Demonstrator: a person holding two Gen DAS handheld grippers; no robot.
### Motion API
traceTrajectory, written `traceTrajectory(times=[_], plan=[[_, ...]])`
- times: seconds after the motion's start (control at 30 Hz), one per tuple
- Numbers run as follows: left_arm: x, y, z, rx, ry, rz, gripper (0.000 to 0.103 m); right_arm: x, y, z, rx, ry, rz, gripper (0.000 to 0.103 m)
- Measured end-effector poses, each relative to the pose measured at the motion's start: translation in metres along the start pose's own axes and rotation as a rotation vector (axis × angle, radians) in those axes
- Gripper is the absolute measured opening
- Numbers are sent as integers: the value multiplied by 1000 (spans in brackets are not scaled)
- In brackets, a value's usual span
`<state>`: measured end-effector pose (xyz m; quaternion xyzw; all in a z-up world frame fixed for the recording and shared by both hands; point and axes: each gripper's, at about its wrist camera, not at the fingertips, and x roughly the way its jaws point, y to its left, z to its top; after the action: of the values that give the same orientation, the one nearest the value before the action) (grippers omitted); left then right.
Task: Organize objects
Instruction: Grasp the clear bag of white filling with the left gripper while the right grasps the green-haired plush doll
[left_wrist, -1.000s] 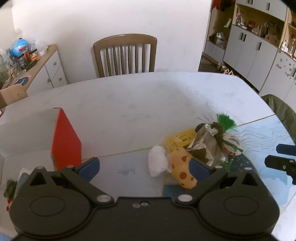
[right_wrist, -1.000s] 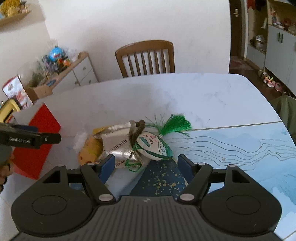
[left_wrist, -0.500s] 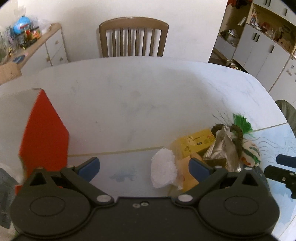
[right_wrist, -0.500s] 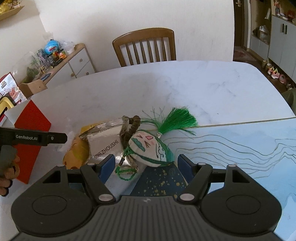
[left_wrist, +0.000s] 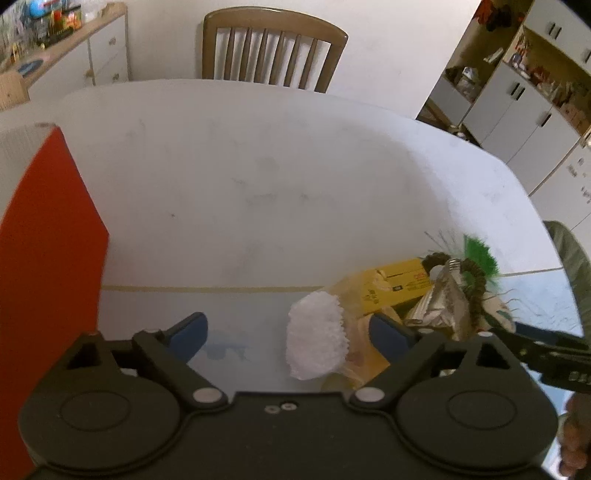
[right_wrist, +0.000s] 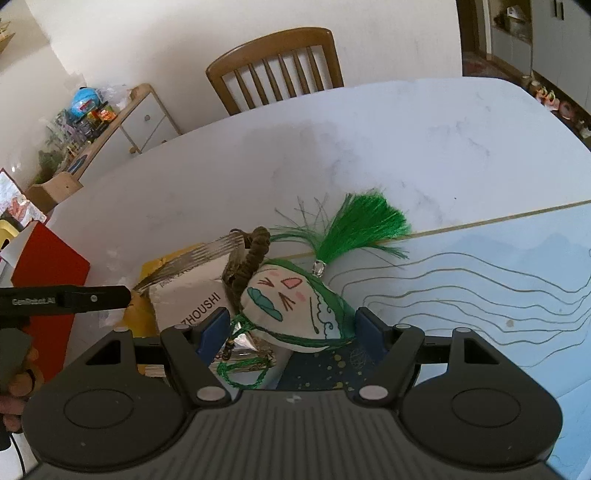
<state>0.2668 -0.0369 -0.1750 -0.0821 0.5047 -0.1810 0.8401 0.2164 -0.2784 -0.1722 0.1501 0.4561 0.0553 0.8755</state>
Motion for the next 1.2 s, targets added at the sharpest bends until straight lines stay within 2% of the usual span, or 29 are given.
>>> traceTrajectory(times=[0.13, 0.2, 0.23, 0.3, 0.37, 0.5, 0.7, 0.73, 0.9, 1.07, 1.2], plan=[[-1, 2, -1, -24, -4, -54, 72, -1, -1, -1, 7, -6, 9, 75], [-2, 2, -1, -35, -5, -69, 57, -1, -1, -1, 6, -5, 12, 75], [-2, 3, -1, -41, -4, -76, 53, -1, -1, -1, 5, -6, 14, 75], [-1, 3, -1, -46, 1, -76, 40, -2, -1, -2, 3, -9, 14, 74], [-1, 1, -3, -40, -1, -65, 40, -2, 0, -3, 1, -6, 12, 72], [-1, -1, -3, -22, -4, -53, 26, -3, 3, -5, -13, -7, -7, 64], [-8, -7, -6, 27, -22, -8, 24, -11, 7, -7, -21, -31, -24, 55], [-9, -8, -6, 30, -25, -6, 24, -14, 7, -7, -24, -39, -25, 44], [-22, -7, -7, 35, -38, -12, 24, -22, 8, -8, -39, -52, -30, 38], [-32, -6, -10, 36, -38, -9, 24, -35, 11, -10, -82, -82, -49, 18], [-44, -6, -12, 41, -45, -21, 24, -47, 11, -15, -106, -92, -55, 10]])
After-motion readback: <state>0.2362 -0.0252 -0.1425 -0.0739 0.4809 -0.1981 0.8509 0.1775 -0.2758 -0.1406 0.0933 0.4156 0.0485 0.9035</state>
